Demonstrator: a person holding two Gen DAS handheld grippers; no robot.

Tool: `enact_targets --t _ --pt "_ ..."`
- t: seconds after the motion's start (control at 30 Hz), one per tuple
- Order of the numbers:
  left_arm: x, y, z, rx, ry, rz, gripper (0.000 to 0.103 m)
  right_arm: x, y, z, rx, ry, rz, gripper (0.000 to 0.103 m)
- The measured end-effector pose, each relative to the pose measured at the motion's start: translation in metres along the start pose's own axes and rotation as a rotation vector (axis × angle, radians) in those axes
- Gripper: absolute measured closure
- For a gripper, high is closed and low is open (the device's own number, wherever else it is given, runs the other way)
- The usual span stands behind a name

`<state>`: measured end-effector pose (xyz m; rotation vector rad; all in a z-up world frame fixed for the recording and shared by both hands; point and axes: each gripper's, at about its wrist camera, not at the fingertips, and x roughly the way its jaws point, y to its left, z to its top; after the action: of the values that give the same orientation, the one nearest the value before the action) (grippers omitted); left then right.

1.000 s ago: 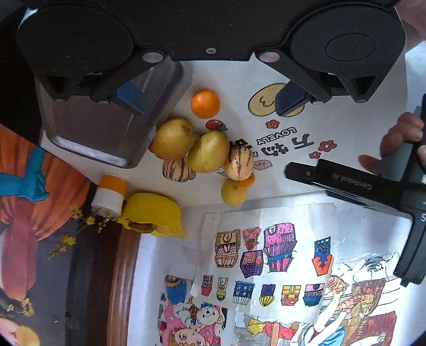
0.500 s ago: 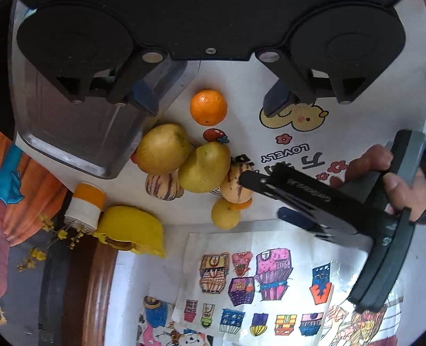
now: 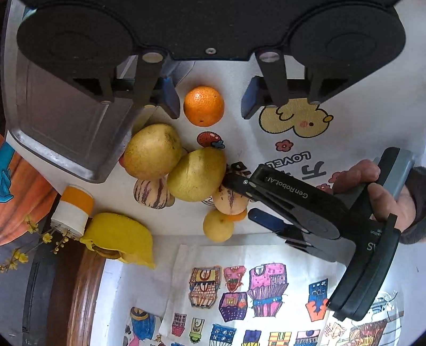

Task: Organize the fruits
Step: 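Grasp the striped pepino melon with the left gripper while the right gripper grasps a small orange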

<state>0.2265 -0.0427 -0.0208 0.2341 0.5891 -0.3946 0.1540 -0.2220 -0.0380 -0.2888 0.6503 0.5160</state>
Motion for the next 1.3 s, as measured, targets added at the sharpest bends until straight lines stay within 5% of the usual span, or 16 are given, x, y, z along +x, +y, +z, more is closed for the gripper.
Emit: enact_targets --t 0.2,0.8,1.3 --pt "0.003 0.003 0.001 0.008 0.000 -0.036 0.040 0.003 -0.002 0.000 0.017 0.001 -0.003 0.061" --pt "0.019 0.007 0.000 -0.026 0.055 -0.063 0.046 0.002 -0.006 -0.004 0.072 -0.013 0.001 0.067" --pt "-0.044 -0.018 0.001 -0.056 -0.025 -0.084 0.046 -0.038 -0.007 -0.011 0.163 -0.085 -0.006 0.068"
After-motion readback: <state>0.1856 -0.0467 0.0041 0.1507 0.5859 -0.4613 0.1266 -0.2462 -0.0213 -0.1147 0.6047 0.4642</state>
